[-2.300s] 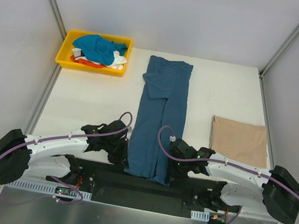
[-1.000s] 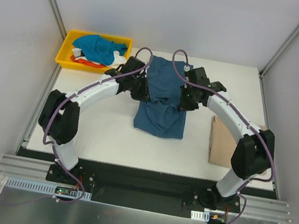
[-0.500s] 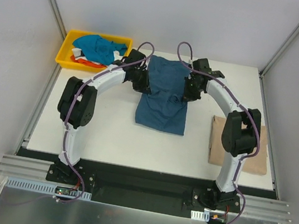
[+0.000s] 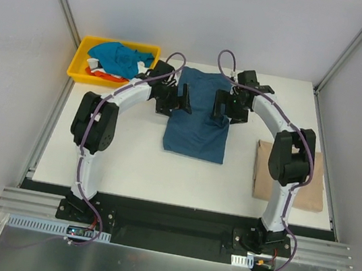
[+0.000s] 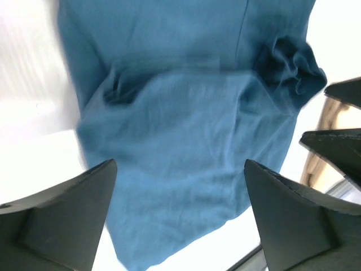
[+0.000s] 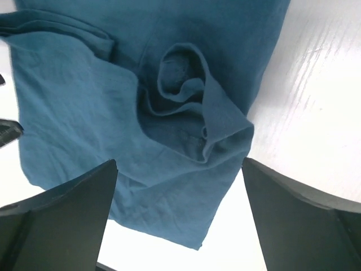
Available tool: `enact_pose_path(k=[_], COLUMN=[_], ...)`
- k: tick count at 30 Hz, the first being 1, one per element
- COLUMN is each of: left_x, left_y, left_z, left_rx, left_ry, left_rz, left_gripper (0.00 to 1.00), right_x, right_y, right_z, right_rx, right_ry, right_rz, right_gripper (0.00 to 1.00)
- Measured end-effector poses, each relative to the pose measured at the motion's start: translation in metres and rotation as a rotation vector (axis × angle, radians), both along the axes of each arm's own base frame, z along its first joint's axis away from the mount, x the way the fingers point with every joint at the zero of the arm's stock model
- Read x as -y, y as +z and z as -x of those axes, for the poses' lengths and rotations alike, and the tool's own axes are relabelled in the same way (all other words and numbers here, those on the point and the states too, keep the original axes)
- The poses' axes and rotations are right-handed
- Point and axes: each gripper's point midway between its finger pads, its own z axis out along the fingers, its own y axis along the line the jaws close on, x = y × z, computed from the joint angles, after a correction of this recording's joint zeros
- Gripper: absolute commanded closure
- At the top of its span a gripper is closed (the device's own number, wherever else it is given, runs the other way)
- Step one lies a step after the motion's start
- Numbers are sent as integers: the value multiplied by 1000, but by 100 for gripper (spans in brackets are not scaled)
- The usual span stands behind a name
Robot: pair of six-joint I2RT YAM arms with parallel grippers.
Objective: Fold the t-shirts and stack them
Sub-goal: Fold the tshirt
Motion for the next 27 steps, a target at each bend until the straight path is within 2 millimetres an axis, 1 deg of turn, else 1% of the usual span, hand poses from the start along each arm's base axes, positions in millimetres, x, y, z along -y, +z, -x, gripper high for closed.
enact_pose_path(k=[2,4,8,11,12,13,14,16,17,18,19,20,21,23,24,26,27], left_x=[-6,-13,-33,-46,-52,-57,-60,-64,-65,-65,-64,-63,-61,-57,-55,-53,-51], left_y=[3,7,18,19,14,10,3,-9,-15,-20,-24,-27,-29,-32,-35,-39,-41], left_z=[14,32,81,117,135,148,162,179,183,187,189,188,186,179,177,172,169], left_rx=[-14,-22,-24,-13,-18,-23,-35,-65,-76,-91,-99,-105,-104,-95,-98,-104,-108], left_ry=[6,7,13,22,26,30,32,39,39,38,36,36,35,34,33,32,31], left_rz=[-2,-6,-3,18,26,34,46,56,60,64,69,74,81,96,99,102,104], left_gripper=[1,1,1,1,3,7,13,22,26,30,32,34,39,41,46,52,53], right_x=[1,5,16,24,26,27,26,25,24,23,23,23,22,20,19,17,17], right_y=[4,8,19,22,20,17,12,-1,-9,-17,-23,-27,-29,-28,-28,-26,-26], right_z=[8,26,71,107,120,130,138,150,157,165,172,177,179,179,177,174,173], right_rx=[6,-2,6,11,7,-8,-22,-60,-86,-113,-138,-158,-169,-168,-162,-149,-145], right_ry=[-5,-21,-72,-109,-117,-122,-125,-128,-132,-134,-138,-144,-147,-148,-150,-150,-150], right_rz=[-11,-25,-67,-106,-123,-134,-149,-172,-183,-192,-197,-203,-208,-224,-229,-236,-238], right_gripper=[3,4,3,3,2,1,5,10,17,20,24,27,28,29,29,31,31])
